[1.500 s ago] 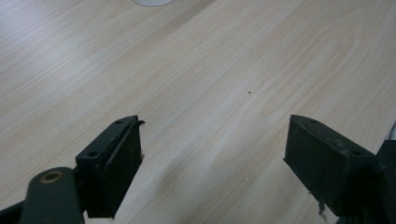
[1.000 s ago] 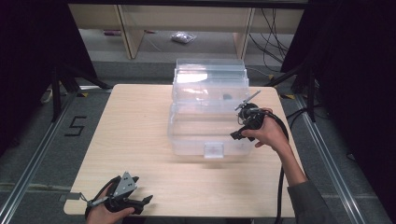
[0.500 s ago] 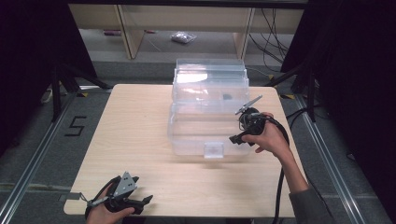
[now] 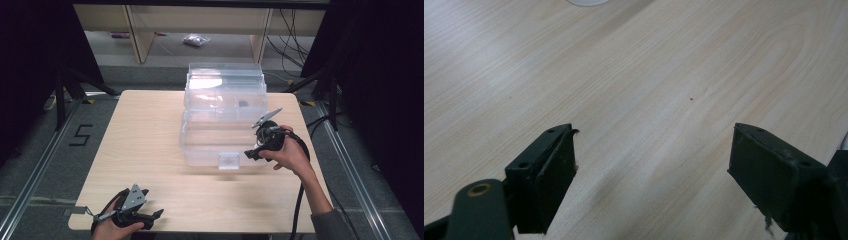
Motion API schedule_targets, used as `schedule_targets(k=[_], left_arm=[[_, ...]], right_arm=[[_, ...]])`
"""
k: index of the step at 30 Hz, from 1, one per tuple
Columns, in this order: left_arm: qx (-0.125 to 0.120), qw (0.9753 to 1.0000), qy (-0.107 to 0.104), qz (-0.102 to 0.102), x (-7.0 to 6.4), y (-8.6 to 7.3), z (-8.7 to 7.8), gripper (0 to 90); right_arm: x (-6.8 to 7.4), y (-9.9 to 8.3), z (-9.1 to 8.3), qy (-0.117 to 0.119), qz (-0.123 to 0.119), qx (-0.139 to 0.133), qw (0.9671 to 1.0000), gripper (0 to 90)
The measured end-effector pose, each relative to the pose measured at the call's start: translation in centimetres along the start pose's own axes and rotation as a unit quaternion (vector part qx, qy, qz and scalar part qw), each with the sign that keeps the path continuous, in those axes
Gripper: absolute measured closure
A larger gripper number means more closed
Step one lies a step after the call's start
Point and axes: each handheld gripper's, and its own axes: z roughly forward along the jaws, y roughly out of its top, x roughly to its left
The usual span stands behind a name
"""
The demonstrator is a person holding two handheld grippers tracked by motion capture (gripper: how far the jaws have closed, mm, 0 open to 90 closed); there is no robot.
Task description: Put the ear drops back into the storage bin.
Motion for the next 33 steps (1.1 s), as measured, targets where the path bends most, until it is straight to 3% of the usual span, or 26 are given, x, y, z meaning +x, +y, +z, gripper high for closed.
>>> schedule_targets(k=[5, 7, 8, 10, 11, 12, 13, 14, 16, 17, 18, 20, 21, 22, 24, 29, 33], left_arm=[[-0.002, 1.0, 0.0, -0.001, 0.0, 0.0, 0.0, 18.3], [-0.001, 1.0, 0.002, 0.0, 0.0, 0.0, 0.0, 18.3], [0.001, 1.0, -0.001, 0.001, 0.0, 0.0, -0.1, 18.3], [0.002, 1.0, 0.006, 0.003, 0.0, 0.0, 0.0, 18.3], [-0.003, 1.0, -0.004, -0.007, -0.1, 0.0, 0.0, 18.3], [-0.001, 1.0, -0.004, -0.003, 0.0, 0.0, 0.0, 18.3], [-0.001, 1.0, -0.005, 0.001, 0.0, 0.0, 0.0, 18.3], [-0.001, 1.0, -0.005, 0.0, 0.0, 0.0, 0.0, 18.3], [0.0, 1.0, -0.001, -0.006, -0.1, 0.0, 0.0, 18.3], [-0.001, 1.0, 0.002, -0.005, -0.1, 0.0, 0.0, 18.3], [-0.002, 1.0, -0.002, 0.0, 0.0, 0.0, 0.0, 18.3], [0.0, 1.0, -0.002, 0.002, 0.1, 0.0, -0.1, 18.3], [0.001, 1.0, -0.001, 0.002, 0.0, 0.0, -0.1, 18.3], [0.0, 1.0, 0.0, 0.001, 0.0, 0.0, -0.1, 18.3], [-0.001, 1.0, 0.0, 0.001, 0.0, 0.0, -0.1, 18.3], [-0.002, 1.0, 0.003, 0.002, 0.0, 0.0, 0.0, 18.3], [-0.001, 1.0, 0.002, 0.0, 0.0, 0.0, -0.1, 18.3]], right_arm=[[0.6, -0.7, -0.1, 0.005, -0.002, -0.011, 0.9999, 24.4], [0.9, -0.8, -0.1, 0.001, 0.008, -0.008, 0.9999, 24.4], [0.8, -0.9, -0.1, 0.002, -0.011, -0.016, 0.9998, 24.3], [1.1, -1.1, -0.3, 0.006, 0.003, -0.012, 0.9999, 24.2], [1.3, -1.3, -0.2, 0.009, -0.005, -0.019, 0.9998, 24.1], [1.2, -1.3, -0.2, 0.008, -0.016, -0.022, 0.9996, 23.9], [1.5, -1.5, -0.3, 0.011, -0.003, -0.019, 0.9998, 23.9], [1.4, -1.5, -0.3, 0.009, -0.014, -0.026, 0.9995, 23.9], [1.5, -1.6, -0.3, 0.01, -0.013, -0.026, 0.9995, 23.9], [1.8, -1.7, -0.3, 0.001, 0.001, -0.02, 0.9998, 23.7], [1.9, -1.8, -0.4, 0.01, -0.01, -0.025, 0.9996, 23.6], [2.1, -1.9, -0.4, 0.008, 0.0, -0.02, 0.9998, 23.4], [2.2, -2.1, -0.2, 0.01, -0.012, -0.036, 0.9992, 22.8], [2.2, -2.2, -0.3, 0.008, -0.015, -0.033, 0.9993, 22.8], [2.3, -2.2, -0.3, 0.012, -0.007, -0.031, 0.9994, 22.8], [2.7, -2.6, -0.2, 0.008, -0.021, -0.046, 0.9987, 22.4], [3.6, -3.1, 0.0, 0.012, -0.008, -0.051, 0.9986, 22.1]])
